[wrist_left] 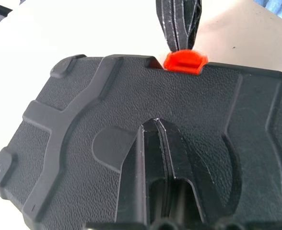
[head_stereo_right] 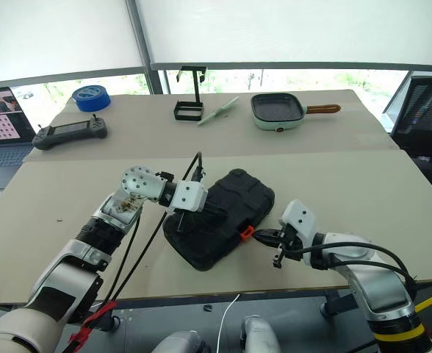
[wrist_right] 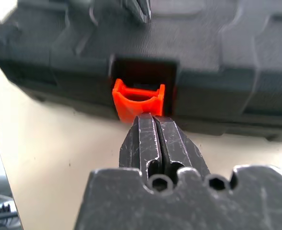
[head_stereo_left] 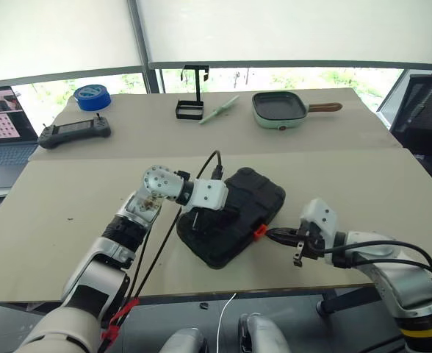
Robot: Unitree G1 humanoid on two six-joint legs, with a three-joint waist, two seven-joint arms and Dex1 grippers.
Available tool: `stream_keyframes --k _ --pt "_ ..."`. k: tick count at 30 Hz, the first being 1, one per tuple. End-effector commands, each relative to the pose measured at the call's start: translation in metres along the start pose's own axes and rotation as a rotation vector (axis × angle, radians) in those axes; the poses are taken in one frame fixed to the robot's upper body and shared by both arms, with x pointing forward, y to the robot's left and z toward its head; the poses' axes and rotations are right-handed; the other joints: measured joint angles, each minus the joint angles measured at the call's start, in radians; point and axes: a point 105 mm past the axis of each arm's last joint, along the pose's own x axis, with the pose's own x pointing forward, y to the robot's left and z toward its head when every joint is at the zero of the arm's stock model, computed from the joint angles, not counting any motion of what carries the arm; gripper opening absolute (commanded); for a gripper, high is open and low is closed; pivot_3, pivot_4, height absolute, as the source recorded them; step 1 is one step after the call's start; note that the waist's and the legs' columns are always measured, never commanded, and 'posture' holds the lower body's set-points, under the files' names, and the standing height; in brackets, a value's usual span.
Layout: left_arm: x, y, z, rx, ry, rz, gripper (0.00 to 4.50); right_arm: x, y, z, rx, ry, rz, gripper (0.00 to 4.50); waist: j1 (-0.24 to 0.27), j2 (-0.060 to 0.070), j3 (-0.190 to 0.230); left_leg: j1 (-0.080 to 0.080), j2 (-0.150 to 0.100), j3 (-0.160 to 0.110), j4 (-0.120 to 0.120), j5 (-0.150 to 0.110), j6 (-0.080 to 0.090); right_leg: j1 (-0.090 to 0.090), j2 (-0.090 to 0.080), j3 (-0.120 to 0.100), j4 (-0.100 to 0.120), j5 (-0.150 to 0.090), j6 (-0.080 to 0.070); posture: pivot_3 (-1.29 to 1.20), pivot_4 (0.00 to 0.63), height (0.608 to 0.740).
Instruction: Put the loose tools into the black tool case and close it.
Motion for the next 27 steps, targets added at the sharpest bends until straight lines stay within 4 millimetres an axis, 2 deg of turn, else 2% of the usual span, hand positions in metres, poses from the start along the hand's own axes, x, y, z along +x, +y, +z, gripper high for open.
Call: stream_keyframes --k 1,5,8,11,16,18,19,22,24,27 --pt "0.012 -0.023 -0.019 -0.055 0.051 -0.075 0.03 0.004 0.009 0.02 -0.05 -0.065 0.037 0.0 0.0 0.0 0.0 0.0 0.0 0.0 0.0 0.0 0.0 0.0 0.0 0.0 0.0 0.0 0.0 0.0 0.15 0.74" --pt "0.009 -0.022 -0.021 -0.069 0.055 -0.059 0.03 0.0 0.009 0.016 -0.056 -0.049 0.035 0.0 0.0 0.0 0.0 0.0 0.0 0.0 0.0 0.0 0.0 0.0 0.0 0.0 0.0 0.0 0.0 0.0 0.15 0.74" --pt "-0.004 -0.019 -0.022 -0.151 0.039 -0.02 0.03 -0.012 0.01 0.02 -0.026 -0.059 0.045 0.0 0.001 0.0 0.0 0.0 0.0 0.0 0.0 0.0 0.0 0.0 0.0 0.001 0.0 0.0 0.0 0.0 0.15 0.74" --pt "-0.025 -0.016 -0.022 -0.269 0.013 0.024 0.73 -0.028 0.011 0.022 -0.013 -0.055 0.072 0.77 -0.002 -0.001 0.0 0.0 0.0 0.0 -0.001 0.0 0.0 -0.001 0.001 0.001 -0.001 0.0 0.0 0.0 0.15 0.74" --pt "-0.083 -0.024 -0.02 -0.467 -0.018 0.133 2.63 -0.06 0.015 0.028 -0.01 -0.04 0.168 2.54 -0.009 -0.001 0.001 0.0 0.001 0.0 -0.003 0.0 0.0 -0.002 0.003 0.003 -0.001 0.0 0.0 0.0 0.15 0.74" --pt "-0.118 -0.031 -0.013 -0.582 -0.042 0.192 3.25 -0.075 0.008 0.033 0.001 -0.03 0.17 3.14 -0.01 -0.002 0.003 0.0 0.001 0.0 -0.005 0.0 0.0 -0.003 0.004 0.004 -0.001 0.0 0.0 0.0 0.15 0.74" --pt "-0.143 -0.036 -0.01 -0.657 -0.041 0.255 3.71 -0.086 0.0 0.035 0.004 -0.02 0.159 3.59 -0.011 -0.002 0.005 0.0 0.001 0.0 -0.005 0.0 0.0 -0.003 0.004 0.004 -0.002 0.0 0.0 0.0 0.15 0.74" --pt "-0.186 -0.05 -0.001 -0.772 -0.013 0.393 4.5 -0.108 -0.016 0.039 0.011 -0.003 0.121 4.48 -0.015 -0.006 0.01 0.0 0.001 0.001 -0.007 0.0 0.0 -0.004 0.005 0.005 -0.002 0.0 -0.001 0.0 0.15 0.74" --pt "-0.205 -0.059 0.001 -0.818 0.0 0.474 4.5 -0.118 -0.023 0.039 0.036 -0.007 0.105 4.48 -0.009 -0.006 0.01 0.0 0.002 0.001 -0.009 0.0 0.0 -0.005 0.005 0.005 -0.004 0.0 -0.001 0.0 0.15 0.74" --pt "-0.215 -0.066 0.003 -0.838 0.016 0.536 4.5 -0.127 -0.026 0.033 0.059 0.004 0.113 4.48 0.009 -0.005 0.011 0.0 0.001 0.0 -0.011 0.0 0.0 -0.003 0.004 0.003 -0.007 0.0 -0.001 0.0 0.15 0.74"
